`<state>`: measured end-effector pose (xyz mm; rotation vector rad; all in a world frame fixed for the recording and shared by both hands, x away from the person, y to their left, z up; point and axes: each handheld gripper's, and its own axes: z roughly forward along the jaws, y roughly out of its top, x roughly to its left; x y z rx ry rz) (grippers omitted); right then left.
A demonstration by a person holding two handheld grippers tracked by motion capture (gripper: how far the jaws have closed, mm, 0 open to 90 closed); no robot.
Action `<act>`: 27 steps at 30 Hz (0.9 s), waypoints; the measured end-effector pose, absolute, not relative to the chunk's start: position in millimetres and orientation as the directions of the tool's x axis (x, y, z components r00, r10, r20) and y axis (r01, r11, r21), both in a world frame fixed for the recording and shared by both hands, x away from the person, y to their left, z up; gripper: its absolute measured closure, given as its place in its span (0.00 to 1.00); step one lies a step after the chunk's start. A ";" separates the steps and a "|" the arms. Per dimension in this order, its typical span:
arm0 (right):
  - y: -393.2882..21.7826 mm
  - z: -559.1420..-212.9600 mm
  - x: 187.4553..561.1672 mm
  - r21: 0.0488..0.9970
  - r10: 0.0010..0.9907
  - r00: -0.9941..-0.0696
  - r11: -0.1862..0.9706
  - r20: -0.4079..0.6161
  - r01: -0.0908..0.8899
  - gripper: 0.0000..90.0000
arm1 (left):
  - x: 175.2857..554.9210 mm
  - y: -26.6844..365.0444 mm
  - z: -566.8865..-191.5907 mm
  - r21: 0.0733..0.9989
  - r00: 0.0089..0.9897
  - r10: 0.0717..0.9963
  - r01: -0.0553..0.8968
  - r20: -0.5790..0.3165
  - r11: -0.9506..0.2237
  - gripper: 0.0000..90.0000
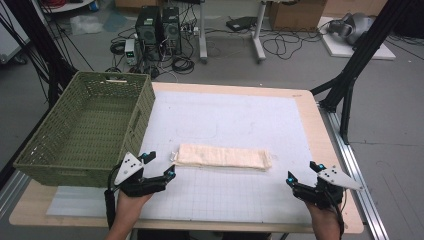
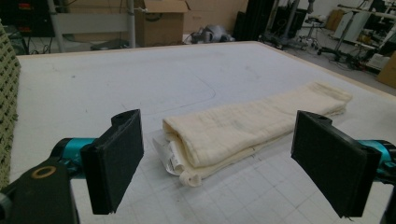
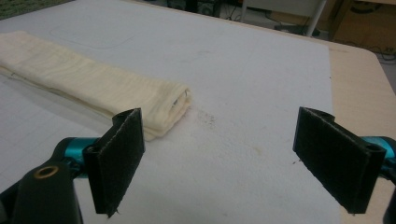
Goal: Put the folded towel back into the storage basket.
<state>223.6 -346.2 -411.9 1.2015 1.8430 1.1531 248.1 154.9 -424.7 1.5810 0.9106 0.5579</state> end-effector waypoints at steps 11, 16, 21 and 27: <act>-346.7 -410.8 224.2 0.918 0.928 -0.367 0.199 -0.064 0.343 0.17 | 252.0 154.5 -426.3 0.965 0.564 0.813 0.263 -0.143 -0.013 0.18; -348.0 -410.6 223.7 0.922 0.920 -0.387 0.196 -0.056 0.334 0.19 | 253.1 155.3 -426.9 0.958 0.576 0.799 0.286 -0.174 0.002 0.19; -348.3 -409.5 222.1 0.921 0.917 -0.395 0.203 -0.059 0.334 0.19 | 253.4 153.7 -426.8 0.959 0.582 0.797 0.282 -0.163 -0.010 0.19; -346.2 -409.0 220.2 0.916 0.916 -0.399 0.198 -0.045 0.350 0.19 | 251.2 153.9 -424.7 0.960 0.585 0.796 0.281 -0.157 -0.017 0.19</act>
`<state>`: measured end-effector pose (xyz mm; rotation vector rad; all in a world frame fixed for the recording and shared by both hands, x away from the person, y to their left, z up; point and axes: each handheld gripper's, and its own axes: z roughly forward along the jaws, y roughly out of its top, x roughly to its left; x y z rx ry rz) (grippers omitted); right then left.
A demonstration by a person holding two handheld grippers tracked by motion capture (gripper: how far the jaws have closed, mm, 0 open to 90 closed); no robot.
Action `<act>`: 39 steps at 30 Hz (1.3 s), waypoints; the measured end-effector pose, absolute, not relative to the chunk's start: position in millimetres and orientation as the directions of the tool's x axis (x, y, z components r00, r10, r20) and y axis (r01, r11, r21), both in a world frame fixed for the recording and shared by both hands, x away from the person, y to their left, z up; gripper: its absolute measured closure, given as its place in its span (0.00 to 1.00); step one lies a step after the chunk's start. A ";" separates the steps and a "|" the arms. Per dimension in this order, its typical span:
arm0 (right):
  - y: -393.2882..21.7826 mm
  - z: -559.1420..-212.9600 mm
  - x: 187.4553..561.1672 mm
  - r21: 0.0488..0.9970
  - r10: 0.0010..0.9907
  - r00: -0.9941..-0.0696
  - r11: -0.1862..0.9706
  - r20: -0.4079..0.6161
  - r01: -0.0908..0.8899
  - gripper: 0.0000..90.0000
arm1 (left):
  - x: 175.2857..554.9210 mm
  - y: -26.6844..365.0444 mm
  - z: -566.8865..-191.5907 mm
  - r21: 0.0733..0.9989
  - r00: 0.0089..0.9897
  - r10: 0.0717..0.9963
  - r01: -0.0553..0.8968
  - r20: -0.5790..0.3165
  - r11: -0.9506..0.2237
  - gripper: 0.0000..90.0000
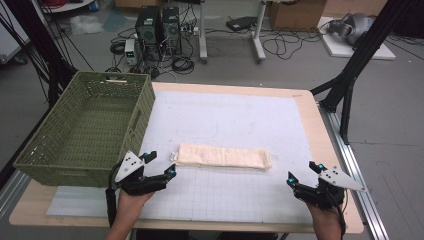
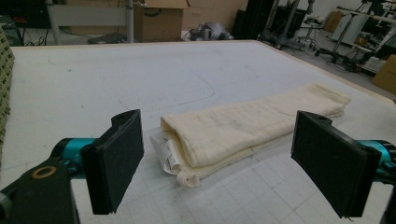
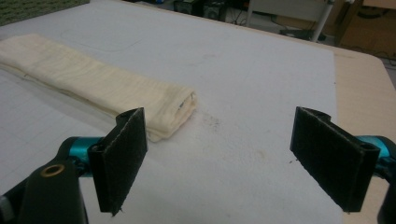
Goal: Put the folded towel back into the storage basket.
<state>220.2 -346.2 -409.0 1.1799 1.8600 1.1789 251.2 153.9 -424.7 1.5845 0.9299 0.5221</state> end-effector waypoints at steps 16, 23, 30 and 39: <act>-343.2 -410.6 220.6 0.910 0.912 -0.409 0.196 -0.031 0.366 0.19 | 275.3 139.6 -412.7 0.934 0.635 0.754 0.347 -0.167 -0.086 0.20; -344.3 -410.5 219.7 0.909 0.914 -0.406 0.195 -0.031 0.369 0.19 | 287.5 130.8 -399.4 0.934 0.638 0.754 0.343 -0.155 -0.098 0.20; -344.3 -409.4 219.2 0.918 0.910 -0.413 0.196 -0.040 0.344 0.19 | 298.2 121.4 -398.7 0.919 0.651 0.740 0.375 -0.166 -0.123 0.20; -342.0 -409.4 220.0 0.914 0.903 -0.423 0.228 -0.069 0.337 0.19 | 307.5 117.0 -406.6 0.878 0.623 0.756 0.456 -0.201 -0.143 0.22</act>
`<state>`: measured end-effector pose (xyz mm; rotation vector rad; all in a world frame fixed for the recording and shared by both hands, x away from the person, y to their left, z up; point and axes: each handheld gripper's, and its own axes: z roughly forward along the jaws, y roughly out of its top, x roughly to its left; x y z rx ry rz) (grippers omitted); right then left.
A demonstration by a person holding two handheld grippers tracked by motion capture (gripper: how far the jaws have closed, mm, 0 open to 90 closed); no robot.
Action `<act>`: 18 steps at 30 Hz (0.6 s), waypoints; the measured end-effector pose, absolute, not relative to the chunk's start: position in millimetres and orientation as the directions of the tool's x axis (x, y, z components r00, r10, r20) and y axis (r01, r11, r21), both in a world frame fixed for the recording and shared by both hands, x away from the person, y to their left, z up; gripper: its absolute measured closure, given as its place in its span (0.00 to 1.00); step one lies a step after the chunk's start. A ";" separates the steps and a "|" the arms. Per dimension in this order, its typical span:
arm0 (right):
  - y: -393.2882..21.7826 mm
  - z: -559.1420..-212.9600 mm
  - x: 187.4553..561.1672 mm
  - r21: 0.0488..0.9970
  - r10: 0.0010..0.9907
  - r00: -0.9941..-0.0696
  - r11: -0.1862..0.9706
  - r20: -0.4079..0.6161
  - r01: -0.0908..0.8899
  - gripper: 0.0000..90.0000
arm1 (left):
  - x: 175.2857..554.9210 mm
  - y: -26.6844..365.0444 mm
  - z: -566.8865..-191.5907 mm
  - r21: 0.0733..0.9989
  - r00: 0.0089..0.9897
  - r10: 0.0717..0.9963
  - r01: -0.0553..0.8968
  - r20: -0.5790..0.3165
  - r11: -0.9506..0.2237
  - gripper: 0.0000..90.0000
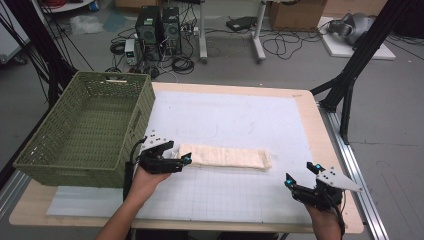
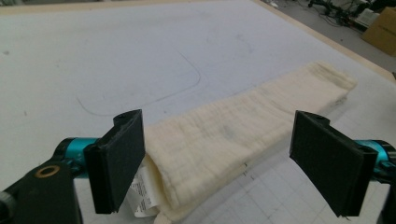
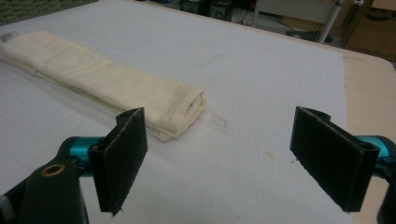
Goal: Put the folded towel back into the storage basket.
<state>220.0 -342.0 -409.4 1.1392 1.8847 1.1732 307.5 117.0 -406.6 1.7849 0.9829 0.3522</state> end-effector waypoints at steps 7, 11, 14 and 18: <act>-341.8 -409.6 220.2 0.915 0.902 -0.427 0.225 -0.065 0.335 0.19 | 319.1 116.0 -416.0 0.846 0.585 0.787 0.507 -0.196 -0.166 0.25; -343.8 -410.0 220.6 0.915 0.905 -0.421 0.219 -0.061 0.339 0.19 | 324.3 116.2 -420.8 0.830 0.561 0.805 0.531 -0.191 -0.174 0.29; -344.9 -410.8 221.3 0.915 0.903 -0.426 0.220 -0.059 0.338 0.19 | 326.5 116.5 -422.9 0.827 0.547 0.817 0.534 -0.181 -0.175 0.32; -344.1 -411.4 221.9 0.913 0.900 -0.431 0.227 -0.063 0.340 0.19 | 330.8 113.7 -428.6 0.812 0.533 0.830 0.551 -0.164 -0.193 0.35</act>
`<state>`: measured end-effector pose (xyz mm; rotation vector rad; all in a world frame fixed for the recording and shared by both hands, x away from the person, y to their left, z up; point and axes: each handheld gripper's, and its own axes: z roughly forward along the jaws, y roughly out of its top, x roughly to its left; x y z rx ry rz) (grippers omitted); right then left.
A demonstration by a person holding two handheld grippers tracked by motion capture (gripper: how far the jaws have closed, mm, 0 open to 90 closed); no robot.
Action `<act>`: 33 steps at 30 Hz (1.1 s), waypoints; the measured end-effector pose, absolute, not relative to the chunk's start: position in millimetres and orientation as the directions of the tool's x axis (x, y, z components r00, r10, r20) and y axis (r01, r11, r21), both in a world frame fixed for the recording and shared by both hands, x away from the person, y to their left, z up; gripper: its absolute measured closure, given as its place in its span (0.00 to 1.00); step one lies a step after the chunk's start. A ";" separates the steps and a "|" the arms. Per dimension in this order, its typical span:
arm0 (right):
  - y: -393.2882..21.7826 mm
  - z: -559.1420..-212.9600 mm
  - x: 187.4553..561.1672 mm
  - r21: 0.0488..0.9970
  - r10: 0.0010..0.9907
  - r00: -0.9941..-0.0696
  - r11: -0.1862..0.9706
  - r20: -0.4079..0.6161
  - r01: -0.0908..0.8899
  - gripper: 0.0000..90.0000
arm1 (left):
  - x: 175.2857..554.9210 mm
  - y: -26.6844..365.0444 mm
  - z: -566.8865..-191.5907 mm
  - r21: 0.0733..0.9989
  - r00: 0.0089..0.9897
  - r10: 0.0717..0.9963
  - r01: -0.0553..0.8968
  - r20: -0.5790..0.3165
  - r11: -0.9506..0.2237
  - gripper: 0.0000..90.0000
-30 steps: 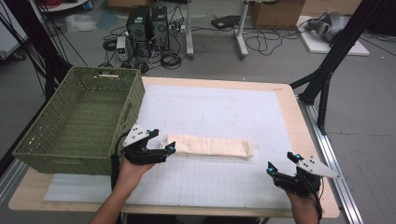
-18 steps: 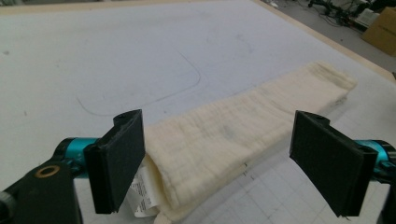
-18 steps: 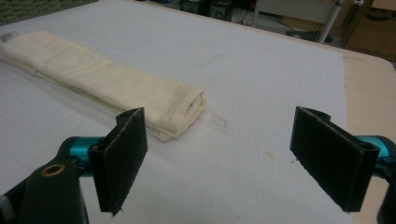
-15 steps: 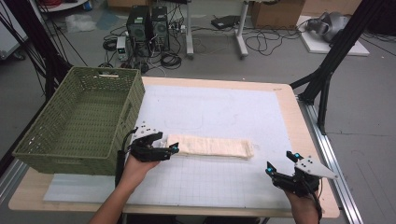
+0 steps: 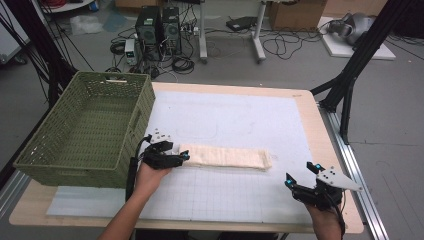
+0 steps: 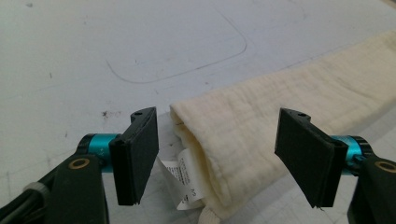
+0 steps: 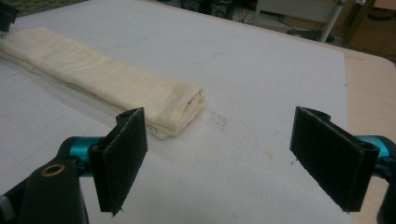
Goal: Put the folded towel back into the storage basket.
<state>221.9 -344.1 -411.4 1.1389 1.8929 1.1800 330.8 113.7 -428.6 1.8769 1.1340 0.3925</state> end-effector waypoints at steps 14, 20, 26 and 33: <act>-343.3 -412.4 222.2 0.913 0.901 -0.430 0.225 -0.061 0.340 0.19 | 334.1 103.1 -442.8 0.738 0.540 0.838 0.598 -0.081 -0.313 0.46; -343.4 -412.9 222.6 0.913 0.901 -0.430 0.221 -0.056 0.344 0.19 | 332.1 101.9 -442.3 0.735 0.559 0.826 0.591 -0.076 -0.332 0.53; -342.7 -414.1 223.5 0.910 0.898 -0.437 0.224 -0.054 0.348 0.19 | 329.9 101.0 -442.8 0.743 0.618 0.782 0.559 -0.077 -0.369 0.71; -342.3 -415.2 224.0 0.908 0.897 -0.439 0.223 -0.048 0.356 0.19 | 325.2 102.4 -447.4 0.769 0.624 0.773 0.548 -0.113 -0.329 0.88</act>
